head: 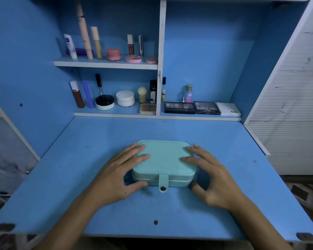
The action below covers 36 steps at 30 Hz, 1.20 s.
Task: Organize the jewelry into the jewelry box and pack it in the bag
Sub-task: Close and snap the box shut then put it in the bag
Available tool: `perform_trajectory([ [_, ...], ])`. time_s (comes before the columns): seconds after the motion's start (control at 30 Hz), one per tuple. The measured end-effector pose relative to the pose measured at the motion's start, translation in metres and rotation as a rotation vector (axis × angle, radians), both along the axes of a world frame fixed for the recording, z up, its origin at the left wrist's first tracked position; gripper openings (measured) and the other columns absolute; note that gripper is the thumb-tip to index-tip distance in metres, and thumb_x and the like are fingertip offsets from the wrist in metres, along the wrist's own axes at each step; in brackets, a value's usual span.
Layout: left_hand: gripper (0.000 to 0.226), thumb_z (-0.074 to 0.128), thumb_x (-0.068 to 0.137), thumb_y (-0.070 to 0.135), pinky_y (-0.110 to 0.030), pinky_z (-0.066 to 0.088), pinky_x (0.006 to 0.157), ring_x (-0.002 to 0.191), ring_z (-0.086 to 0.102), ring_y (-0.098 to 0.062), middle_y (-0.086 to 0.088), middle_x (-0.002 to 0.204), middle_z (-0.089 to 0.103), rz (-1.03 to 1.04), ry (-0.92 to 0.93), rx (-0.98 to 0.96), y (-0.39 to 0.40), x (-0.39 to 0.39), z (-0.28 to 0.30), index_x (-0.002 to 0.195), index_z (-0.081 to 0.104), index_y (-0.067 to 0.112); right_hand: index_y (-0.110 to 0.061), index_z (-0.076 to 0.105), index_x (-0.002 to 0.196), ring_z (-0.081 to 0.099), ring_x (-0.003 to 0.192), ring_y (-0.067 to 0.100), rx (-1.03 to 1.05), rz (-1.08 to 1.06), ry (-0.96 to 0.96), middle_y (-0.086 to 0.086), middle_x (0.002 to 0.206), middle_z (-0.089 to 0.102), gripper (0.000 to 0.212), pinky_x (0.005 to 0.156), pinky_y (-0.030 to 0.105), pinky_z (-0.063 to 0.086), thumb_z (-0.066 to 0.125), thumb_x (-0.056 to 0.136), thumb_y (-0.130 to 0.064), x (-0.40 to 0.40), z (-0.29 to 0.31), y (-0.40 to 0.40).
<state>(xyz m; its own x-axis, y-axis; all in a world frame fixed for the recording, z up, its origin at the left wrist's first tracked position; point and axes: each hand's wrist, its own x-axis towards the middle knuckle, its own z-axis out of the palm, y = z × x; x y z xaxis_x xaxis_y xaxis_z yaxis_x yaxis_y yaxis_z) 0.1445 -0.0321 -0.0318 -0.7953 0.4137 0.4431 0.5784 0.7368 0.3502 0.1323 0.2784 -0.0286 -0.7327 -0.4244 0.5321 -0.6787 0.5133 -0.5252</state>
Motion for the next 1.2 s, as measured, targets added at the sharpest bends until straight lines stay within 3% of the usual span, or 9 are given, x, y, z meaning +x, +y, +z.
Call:
perform_trajectory([
  [0.17,0.065,0.060,0.084,0.065,-0.031,0.032,0.116,0.147,0.025,-0.003,0.025,0.155,0.032,0.010,-0.013,0.003,-0.001,-0.002,0.003,0.142,0.048,0.037,-0.019,0.060,0.134,0.031,0.148,0.016,0.025,0.045,-0.011,-0.003,0.154,0.042,0.069,0.116,0.039,0.035,0.077,0.068,-0.007,0.002,0.002,-0.004],
  [0.37,0.063,0.061,0.082,0.066,-0.028,0.031,0.114,0.145,0.026,0.001,0.028,0.152,0.035,0.003,-0.073,0.055,-0.001,-0.010,0.015,0.139,0.049,0.042,-0.017,0.057,0.137,0.034,0.147,0.019,0.041,0.041,0.068,-0.003,0.154,0.043,0.070,0.114,0.043,0.038,0.086,0.074,-0.027,-0.006,0.001,-0.009],
  [0.57,0.057,0.062,0.084,0.056,-0.020,0.036,0.109,0.135,0.040,0.002,0.022,0.142,0.046,0.013,-0.007,0.087,0.005,-0.011,0.025,0.136,0.055,0.034,-0.020,0.059,0.135,0.040,0.143,0.012,-0.016,0.035,0.014,-0.005,0.148,0.049,0.069,0.115,0.033,0.037,0.088,0.072,-0.027,-0.014,0.010,-0.009],
  [0.7,0.065,0.069,0.080,0.054,-0.019,0.034,0.111,0.133,0.044,-0.002,0.014,0.140,0.053,-0.011,0.063,0.072,0.014,-0.015,0.031,0.136,0.057,0.024,-0.024,0.059,0.135,0.042,0.140,0.005,-0.031,0.036,-0.061,-0.010,0.145,0.052,0.069,0.109,0.035,0.045,0.088,0.072,-0.025,-0.018,0.021,-0.009],
  [0.87,0.063,0.072,0.081,0.045,-0.023,0.038,0.110,0.128,0.050,-0.008,0.009,0.136,0.056,-0.036,0.156,0.065,0.025,-0.023,0.036,0.136,0.057,0.017,-0.036,0.055,0.134,0.048,0.133,0.003,-0.080,0.039,-0.140,-0.018,0.141,0.052,0.067,0.099,0.025,0.051,0.086,0.076,-0.025,-0.024,0.030,-0.009],
  [1.07,0.052,0.070,0.084,0.044,-0.030,0.048,0.099,0.119,0.056,-0.014,0.008,0.132,0.058,-0.070,0.207,0.048,0.024,-0.029,0.041,0.132,0.057,0.030,-0.040,0.053,0.132,0.050,0.131,0.004,-0.109,0.058,-0.179,-0.020,0.136,0.055,0.061,0.098,0.021,0.050,0.080,0.078,-0.034,-0.028,0.036,-0.011],
  [1.2,0.046,0.069,0.086,0.040,-0.030,0.049,0.096,0.114,0.057,-0.016,0.005,0.129,0.060,-0.074,0.271,0.038,0.024,-0.031,0.038,0.131,0.057,0.036,-0.038,0.055,0.133,0.051,0.129,0.004,-0.094,0.039,-0.165,-0.023,0.135,0.056,0.058,0.097,0.028,0.051,0.079,0.080,-0.036,-0.028,0.036,-0.011],
])
